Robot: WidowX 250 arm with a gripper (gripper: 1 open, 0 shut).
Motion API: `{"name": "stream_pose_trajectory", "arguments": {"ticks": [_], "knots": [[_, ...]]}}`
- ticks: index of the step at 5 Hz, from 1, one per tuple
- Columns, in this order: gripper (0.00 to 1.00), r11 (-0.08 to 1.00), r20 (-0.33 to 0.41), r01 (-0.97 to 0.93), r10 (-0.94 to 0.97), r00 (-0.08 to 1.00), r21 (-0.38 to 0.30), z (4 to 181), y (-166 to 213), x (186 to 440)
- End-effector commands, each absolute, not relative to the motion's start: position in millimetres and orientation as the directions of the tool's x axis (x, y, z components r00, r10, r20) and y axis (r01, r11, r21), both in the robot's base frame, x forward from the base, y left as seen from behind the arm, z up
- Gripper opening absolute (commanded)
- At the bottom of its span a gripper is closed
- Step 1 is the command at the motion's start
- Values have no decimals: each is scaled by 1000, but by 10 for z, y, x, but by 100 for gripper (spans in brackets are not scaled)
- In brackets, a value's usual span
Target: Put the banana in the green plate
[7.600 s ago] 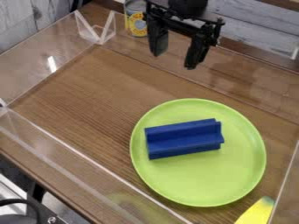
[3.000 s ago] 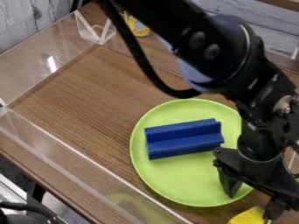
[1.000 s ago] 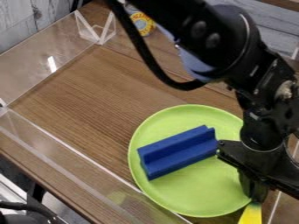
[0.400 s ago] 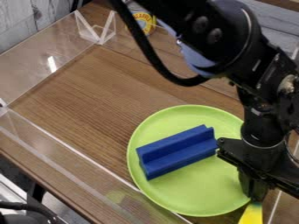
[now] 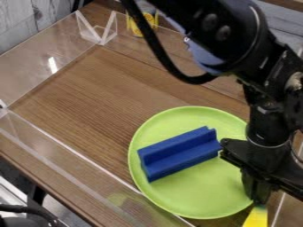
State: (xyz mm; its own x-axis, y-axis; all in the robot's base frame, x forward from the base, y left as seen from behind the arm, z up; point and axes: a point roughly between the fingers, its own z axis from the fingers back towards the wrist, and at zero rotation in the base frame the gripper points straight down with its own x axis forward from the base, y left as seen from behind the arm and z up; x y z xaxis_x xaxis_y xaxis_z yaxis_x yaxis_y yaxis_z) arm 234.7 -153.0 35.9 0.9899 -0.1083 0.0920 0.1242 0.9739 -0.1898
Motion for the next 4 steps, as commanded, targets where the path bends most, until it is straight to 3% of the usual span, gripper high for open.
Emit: {"name": "stream_pose_trajectory", "arguments": {"ticks": [1,2,4], "knots": [[0,971,130,133,-108,986,-199,471,-1553,2465],[100,971,124,139,-116,985,-196,450,-1549,2478],[100,971,114,137,-116,987,-197,351,-1564,2470]]}}
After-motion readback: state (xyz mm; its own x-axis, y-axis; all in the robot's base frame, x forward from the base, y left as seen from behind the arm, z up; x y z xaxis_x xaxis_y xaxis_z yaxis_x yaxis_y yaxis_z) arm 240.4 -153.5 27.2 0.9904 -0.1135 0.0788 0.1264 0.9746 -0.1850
